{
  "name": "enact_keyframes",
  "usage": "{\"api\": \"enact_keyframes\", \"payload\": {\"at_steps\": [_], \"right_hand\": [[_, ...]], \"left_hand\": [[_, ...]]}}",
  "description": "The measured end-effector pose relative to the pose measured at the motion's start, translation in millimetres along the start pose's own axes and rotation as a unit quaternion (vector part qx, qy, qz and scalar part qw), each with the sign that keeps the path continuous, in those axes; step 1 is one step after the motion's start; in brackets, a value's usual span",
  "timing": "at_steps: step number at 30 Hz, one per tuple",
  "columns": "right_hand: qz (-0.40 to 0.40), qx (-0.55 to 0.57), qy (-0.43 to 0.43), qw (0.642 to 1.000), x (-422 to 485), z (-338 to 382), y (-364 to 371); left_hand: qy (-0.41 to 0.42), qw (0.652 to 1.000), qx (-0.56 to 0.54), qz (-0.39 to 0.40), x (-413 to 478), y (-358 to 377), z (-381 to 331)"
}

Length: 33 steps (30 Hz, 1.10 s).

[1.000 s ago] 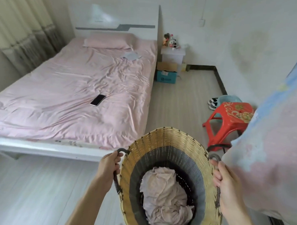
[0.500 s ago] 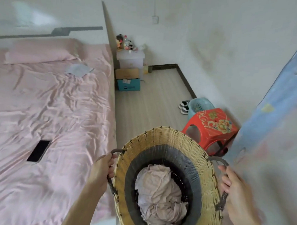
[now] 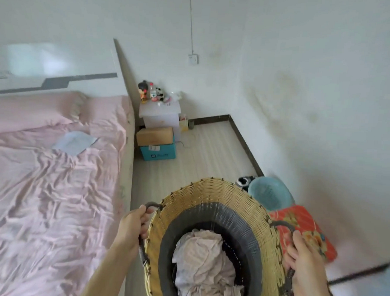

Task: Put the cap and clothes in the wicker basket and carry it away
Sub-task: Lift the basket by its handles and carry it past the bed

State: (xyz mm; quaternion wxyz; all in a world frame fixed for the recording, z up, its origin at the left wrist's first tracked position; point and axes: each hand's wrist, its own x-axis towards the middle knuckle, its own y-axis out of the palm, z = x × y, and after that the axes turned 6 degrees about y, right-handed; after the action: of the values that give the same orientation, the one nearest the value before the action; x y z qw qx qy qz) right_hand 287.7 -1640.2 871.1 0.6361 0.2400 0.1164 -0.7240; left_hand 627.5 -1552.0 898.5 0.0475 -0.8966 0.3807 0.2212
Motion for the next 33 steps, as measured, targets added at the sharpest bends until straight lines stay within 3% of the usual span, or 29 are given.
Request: {"api": "enact_keyframes", "payload": {"at_steps": [8,22,33], "right_hand": [[0.061,-0.06,-0.002,0.996,170,119,95],[-0.064,-0.039,0.011,0.997,498,276,305],[-0.045,-0.083,0.046,0.994,796,370,407]], "left_hand": [[-0.01,0.999,-0.025,-0.02,165,100,-73],[-0.035,0.999,0.015,0.016,541,311,-237],[-0.057,0.996,0.066,-0.011,804,484,-291]]}}
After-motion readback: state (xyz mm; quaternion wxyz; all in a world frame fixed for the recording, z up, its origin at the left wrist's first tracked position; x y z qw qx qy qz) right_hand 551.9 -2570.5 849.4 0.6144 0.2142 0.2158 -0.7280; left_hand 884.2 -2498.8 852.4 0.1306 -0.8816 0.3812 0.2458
